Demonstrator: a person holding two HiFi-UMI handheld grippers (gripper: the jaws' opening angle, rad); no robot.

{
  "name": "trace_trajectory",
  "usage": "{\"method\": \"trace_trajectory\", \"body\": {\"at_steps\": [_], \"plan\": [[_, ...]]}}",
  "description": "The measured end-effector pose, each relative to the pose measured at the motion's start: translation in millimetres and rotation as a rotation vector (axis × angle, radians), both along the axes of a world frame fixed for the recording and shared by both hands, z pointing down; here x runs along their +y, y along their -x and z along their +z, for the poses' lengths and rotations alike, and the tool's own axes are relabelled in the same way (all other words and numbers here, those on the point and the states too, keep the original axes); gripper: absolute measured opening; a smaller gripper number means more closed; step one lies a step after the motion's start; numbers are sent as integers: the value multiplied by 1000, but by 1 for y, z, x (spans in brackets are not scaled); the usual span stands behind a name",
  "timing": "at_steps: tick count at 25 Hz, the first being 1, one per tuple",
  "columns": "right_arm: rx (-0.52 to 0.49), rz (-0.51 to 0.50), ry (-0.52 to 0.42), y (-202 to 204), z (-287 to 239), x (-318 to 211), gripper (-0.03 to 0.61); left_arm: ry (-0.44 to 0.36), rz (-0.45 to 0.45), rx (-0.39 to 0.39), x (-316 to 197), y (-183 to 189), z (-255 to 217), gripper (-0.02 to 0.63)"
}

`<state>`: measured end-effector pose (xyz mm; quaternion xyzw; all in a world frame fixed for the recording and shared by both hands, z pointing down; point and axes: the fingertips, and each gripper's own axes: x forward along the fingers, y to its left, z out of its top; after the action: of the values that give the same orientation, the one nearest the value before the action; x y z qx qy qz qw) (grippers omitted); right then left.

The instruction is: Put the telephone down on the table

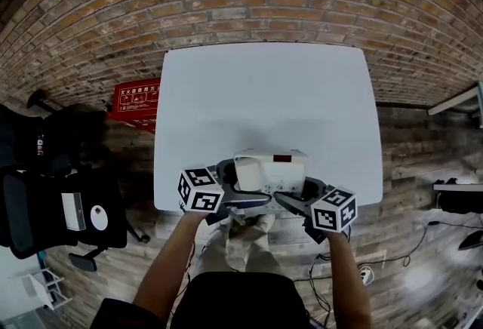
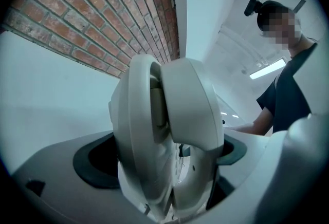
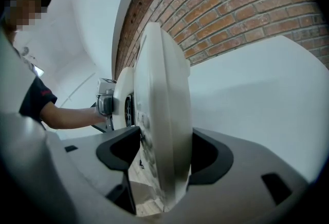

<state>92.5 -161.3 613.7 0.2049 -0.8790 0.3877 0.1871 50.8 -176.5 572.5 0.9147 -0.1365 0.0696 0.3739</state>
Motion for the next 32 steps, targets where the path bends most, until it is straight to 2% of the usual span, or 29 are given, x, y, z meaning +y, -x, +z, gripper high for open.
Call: {"method": "trace_trajectory", "body": {"at_steps": [25,32], "plan": [[32,17,55,-2,41,-4,276,81,51,-42,-5,-2,48,514],[22,28,73,-3,45,-5,276,104,45,-16,-8,-2,50,514]]}}
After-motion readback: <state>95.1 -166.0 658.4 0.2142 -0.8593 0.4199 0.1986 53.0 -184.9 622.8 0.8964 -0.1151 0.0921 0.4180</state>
